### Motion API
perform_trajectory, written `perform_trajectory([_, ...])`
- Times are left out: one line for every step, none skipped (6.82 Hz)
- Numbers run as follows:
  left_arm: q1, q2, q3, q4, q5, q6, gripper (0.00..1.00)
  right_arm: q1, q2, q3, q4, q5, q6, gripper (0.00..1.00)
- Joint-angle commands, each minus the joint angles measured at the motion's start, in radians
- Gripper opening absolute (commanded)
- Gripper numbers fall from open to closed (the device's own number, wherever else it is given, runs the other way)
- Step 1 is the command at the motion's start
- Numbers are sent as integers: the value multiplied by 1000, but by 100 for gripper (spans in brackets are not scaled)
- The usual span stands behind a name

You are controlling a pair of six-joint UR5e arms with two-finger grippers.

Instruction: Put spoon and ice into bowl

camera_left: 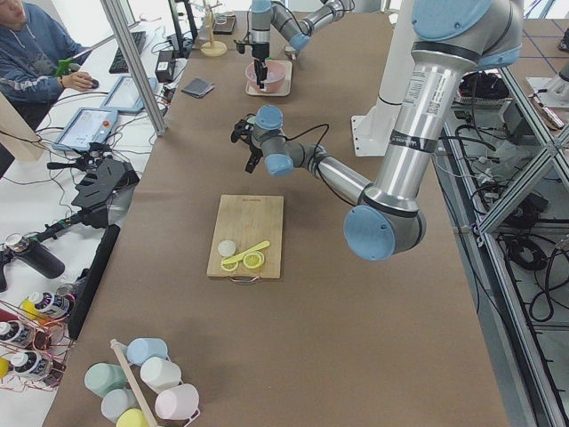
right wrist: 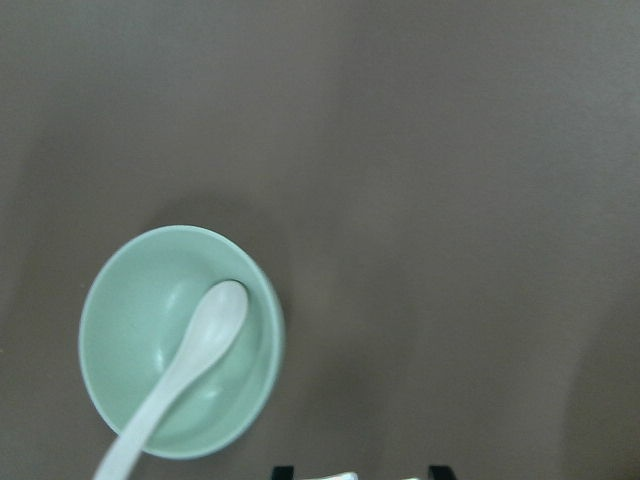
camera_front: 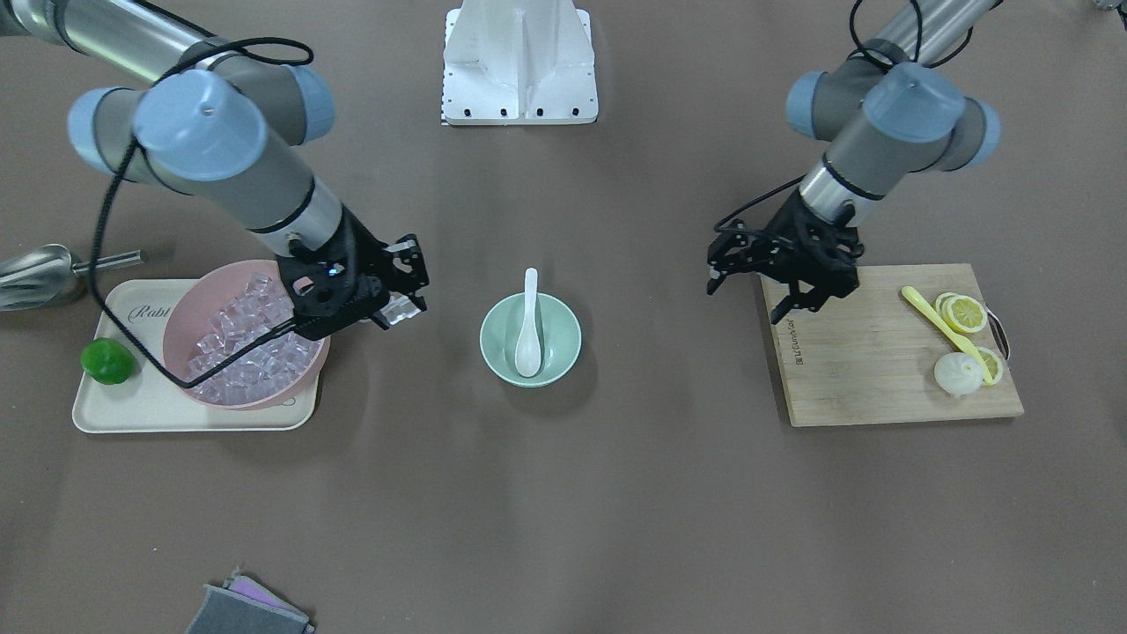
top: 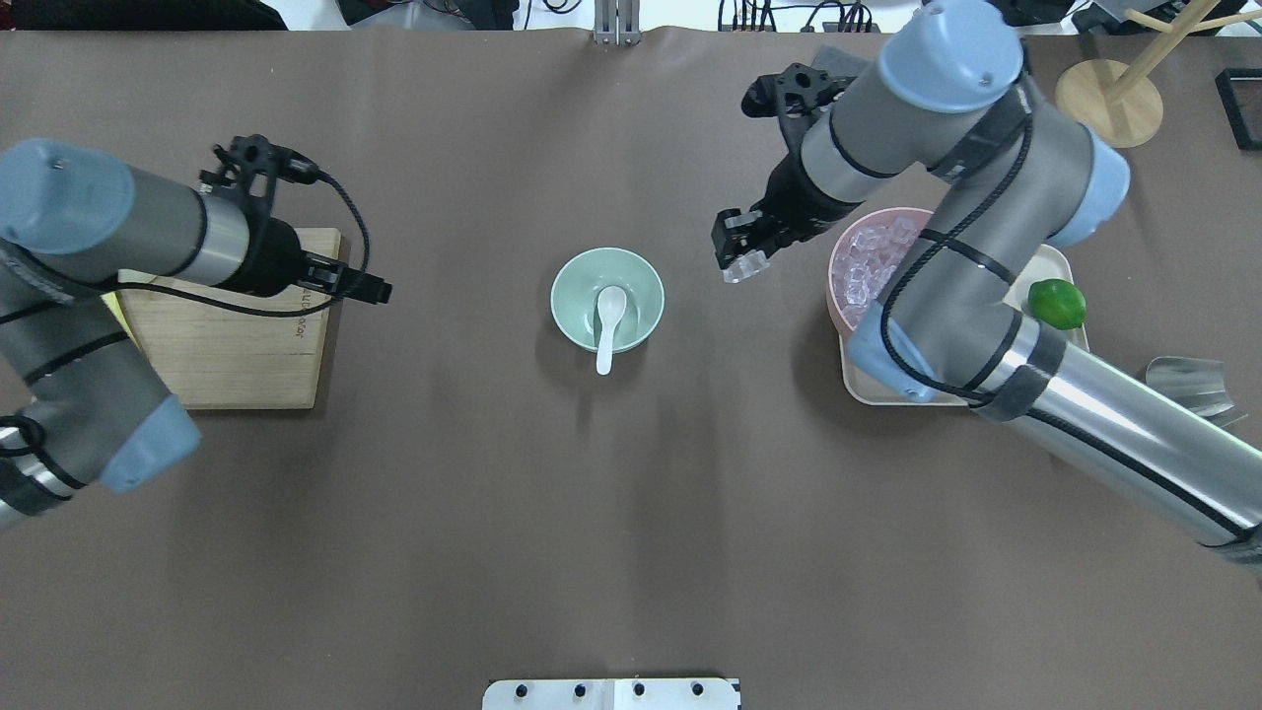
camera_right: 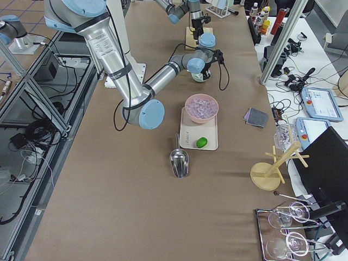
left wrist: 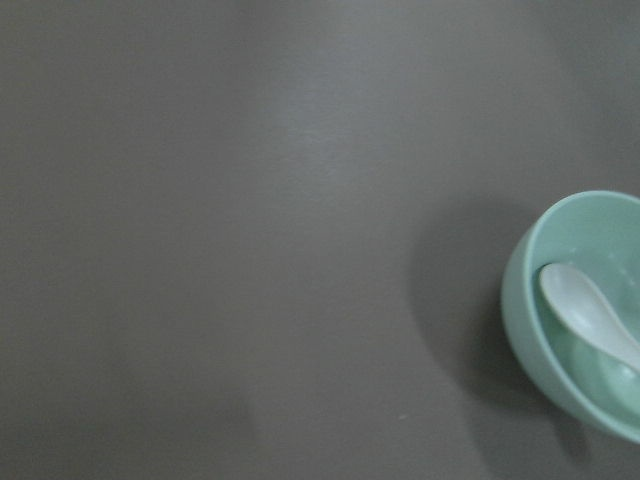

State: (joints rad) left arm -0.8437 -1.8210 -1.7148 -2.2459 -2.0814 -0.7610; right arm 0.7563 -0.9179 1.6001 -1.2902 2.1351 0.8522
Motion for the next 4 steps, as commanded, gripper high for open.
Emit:
perform_trajectory([-188,130,-19,0,-183,226,98,-108,121,-73,3,-154,132,0])
perform_trajectory([-260,155,-11,6,-253,309,98,-126,157,-130,43,-190,154,0])
perform_trajectory([-279,158,0,8,-267,330,98,-127,159,-172,114,-193,165,54])
perform_trajectory([-281,173,3,3,-267,331,98,-147,151,-181,147,-243,185,100])
